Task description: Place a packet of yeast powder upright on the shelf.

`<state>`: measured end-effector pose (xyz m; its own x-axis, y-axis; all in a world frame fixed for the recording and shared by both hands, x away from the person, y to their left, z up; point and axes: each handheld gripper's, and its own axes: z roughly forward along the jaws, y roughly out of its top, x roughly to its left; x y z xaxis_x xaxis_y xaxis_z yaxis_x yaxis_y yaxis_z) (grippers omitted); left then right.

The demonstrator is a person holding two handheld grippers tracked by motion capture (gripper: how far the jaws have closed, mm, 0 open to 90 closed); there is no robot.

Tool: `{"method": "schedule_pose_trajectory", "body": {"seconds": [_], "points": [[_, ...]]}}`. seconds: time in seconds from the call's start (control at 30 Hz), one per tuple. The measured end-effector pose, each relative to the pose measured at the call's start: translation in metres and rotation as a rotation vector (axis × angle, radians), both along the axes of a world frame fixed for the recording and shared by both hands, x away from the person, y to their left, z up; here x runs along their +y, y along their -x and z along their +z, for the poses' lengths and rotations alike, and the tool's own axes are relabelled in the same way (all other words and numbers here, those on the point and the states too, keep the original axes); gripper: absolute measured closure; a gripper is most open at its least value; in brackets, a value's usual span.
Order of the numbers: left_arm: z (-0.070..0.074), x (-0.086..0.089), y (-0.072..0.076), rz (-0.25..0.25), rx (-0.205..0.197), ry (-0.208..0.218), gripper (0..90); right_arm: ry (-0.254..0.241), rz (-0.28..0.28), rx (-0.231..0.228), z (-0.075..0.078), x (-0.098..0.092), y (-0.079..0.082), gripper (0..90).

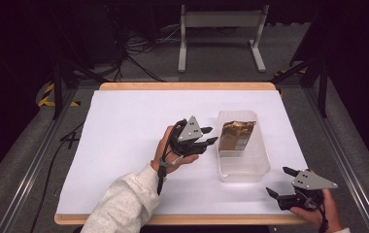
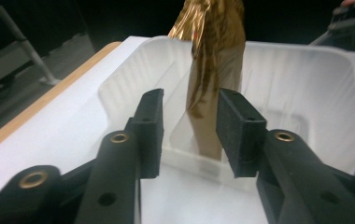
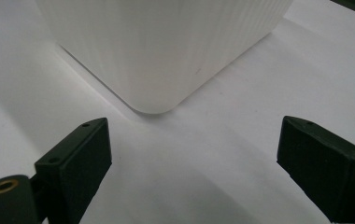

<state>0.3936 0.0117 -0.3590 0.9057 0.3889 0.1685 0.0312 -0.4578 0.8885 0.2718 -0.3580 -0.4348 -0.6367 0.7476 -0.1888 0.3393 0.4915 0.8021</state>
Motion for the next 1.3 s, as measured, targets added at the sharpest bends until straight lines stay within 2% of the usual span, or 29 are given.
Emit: {"method": "schedule_pose_trajectory", "body": {"seconds": [0.1, 0.23, 0.3, 0.43, 0.6, 0.73, 0.83, 0.9, 1.0, 1.07, 1.13, 1.3], "points": [[-0.002, 0.006, 0.003, 0.012, -0.026, -0.036, 57.8, -0.001, -0.002, -0.001, 0.0, 0.0, 0.0, 10.6], [-0.004, 0.016, 0.006, 0.007, -0.032, -0.066, 52.2, -0.004, -0.001, -0.002, 0.0, 0.0, 0.0, 10.6], [-0.005, 0.021, 0.009, 0.026, -0.061, -0.101, 49.1, -0.005, -0.003, -0.003, 0.0, 0.0, 0.0, 10.6], [-0.011, 0.034, 0.015, 0.038, -0.077, -0.144, 46.3, -0.005, -0.003, -0.001, 0.0, 0.0, 0.0, 10.6], [-0.015, 0.047, 0.02, 0.062, -0.087, -0.165, 41.3, -0.004, -0.002, 0.0, 0.0, 0.0, 0.0, 10.6], [-0.019, 0.057, 0.023, 0.083, -0.081, -0.172, 39.1, -0.004, -0.002, 0.001, 0.0, 0.0, 0.0, 10.6], [-0.025, 0.073, 0.027, 0.125, -0.065, -0.158, 36.1, -0.003, -0.001, -0.001, 0.001, 0.0, 0.0, 10.6], [-0.026, 0.077, 0.027, 0.129, -0.063, -0.161, 35.2, -0.004, 0.001, -0.003, 0.001, 0.0, -0.001, 10.6], [-0.032, 0.088, 0.03, 0.161, -0.053, -0.18, 34.2, -0.003, 0.0, -0.004, 0.001, 0.0, -0.001, 10.6], [-0.036, 0.096, 0.032, 0.163, -0.042, -0.179, 33.3, -0.002, 0.001, -0.006, 0.001, 0.0, 0.0, 10.6], [-0.042, 0.109, 0.035, 0.177, -0.024, -0.184, 29.1, -0.003, -0.001, -0.006, 0.002, 0.001, 0.0, 10.6], [-0.05, 0.127, 0.041, 0.221, -0.018, -0.202, 27.4, -0.003, 0.0, -0.005, 0.001, 0.0, 0.0, 10.6]]}}
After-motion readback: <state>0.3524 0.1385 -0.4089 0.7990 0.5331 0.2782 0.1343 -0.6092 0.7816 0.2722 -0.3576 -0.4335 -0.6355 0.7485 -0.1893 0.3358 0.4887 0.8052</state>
